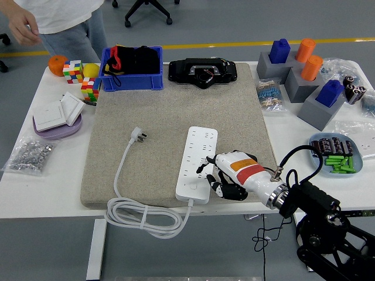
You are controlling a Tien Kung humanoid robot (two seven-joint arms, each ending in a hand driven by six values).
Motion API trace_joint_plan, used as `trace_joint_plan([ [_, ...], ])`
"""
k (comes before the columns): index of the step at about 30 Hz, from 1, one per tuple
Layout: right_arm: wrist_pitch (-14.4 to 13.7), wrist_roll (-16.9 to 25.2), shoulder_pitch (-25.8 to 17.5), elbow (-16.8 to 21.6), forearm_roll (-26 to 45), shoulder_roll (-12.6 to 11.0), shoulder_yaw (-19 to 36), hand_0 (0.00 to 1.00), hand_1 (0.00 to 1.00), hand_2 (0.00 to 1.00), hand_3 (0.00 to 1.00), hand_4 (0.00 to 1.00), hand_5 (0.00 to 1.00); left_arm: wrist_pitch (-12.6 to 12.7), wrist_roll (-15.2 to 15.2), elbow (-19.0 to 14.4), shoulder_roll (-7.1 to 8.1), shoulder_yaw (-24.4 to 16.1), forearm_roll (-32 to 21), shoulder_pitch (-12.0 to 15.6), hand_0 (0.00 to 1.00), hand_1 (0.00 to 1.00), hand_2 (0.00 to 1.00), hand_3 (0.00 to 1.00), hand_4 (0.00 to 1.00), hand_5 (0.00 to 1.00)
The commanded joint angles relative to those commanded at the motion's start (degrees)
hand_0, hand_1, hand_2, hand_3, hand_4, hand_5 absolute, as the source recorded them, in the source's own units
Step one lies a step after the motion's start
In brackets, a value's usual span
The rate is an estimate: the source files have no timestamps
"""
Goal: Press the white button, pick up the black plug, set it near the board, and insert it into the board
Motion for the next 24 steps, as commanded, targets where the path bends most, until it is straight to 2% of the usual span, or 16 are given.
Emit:
trace_joint_plan([
  [7,-1.3,0.5,2.4,-3.0,-0.4,0.1,-2.8,0.002,0.002,0.085,0.557,0.342,0.002,0.0,-0.2,0.0,-0.06,0.5,-0.5,-0.2,0.773,0.709,0.667,0.734,0.651,0.542],
  [11,-2.3,1.5,4.4,-6.4,0.0,0.6,-5.2,0.002,0.002,0.086,0.556,0.327,0.002,0.0,-0.2,0.0,-0.14,0.8,-0.8,-0.2,0.773,0.71,0.667,0.734,0.651,0.543],
  [24,-1.6,2.1,6.3,-10.1,1.7,1.3,-8.1,0.002,0.002,0.086,0.548,0.32,0.002,0.0,-0.1,0.0,-0.14,0.9,-0.7,-0.2,0.773,0.71,0.666,0.734,0.65,0.541],
])
